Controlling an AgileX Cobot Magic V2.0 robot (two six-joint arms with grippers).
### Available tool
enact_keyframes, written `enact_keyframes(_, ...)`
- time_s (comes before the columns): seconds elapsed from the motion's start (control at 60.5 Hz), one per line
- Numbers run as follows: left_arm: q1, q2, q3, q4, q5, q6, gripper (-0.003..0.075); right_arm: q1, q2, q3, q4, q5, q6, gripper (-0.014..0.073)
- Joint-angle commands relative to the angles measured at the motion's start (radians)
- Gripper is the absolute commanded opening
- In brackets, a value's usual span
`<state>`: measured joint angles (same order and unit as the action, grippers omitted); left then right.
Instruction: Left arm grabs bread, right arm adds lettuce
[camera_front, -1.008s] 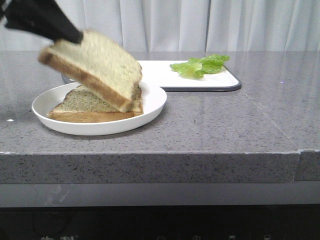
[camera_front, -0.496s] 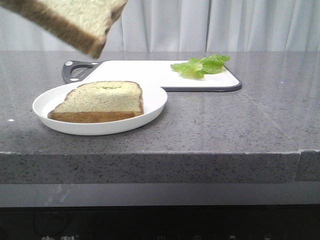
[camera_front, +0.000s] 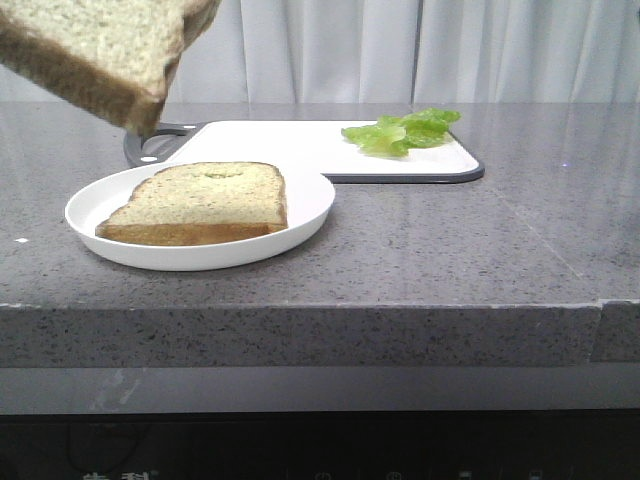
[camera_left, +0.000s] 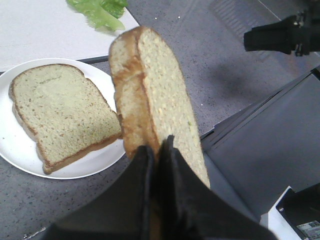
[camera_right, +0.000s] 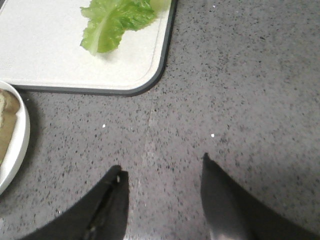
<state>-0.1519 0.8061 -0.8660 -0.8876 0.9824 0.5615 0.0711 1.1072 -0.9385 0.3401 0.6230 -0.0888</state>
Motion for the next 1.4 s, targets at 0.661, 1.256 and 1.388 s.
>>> enact_keyframes(0.661, -0.006, -0.006, -0.024, -0.035, -0.049, -0.009, -0.002, -0.002, 0.709, -0.673, 0.288, 0.0, -0.067, 0.0362)
enact_keyframes(1.256, -0.006, -0.006, -0.024, -0.035, -0.049, -0.009, -0.002, 0.0, 0.968, -0.946, 0.38, 0.066, -0.067, 0.0362)
enact_keyframes(1.388, -0.006, -0.006, -0.024, -0.035, -0.049, -0.009, -0.002, 0.001, 0.977, -0.946, 0.381, 0.078, -0.068, 0.0361)
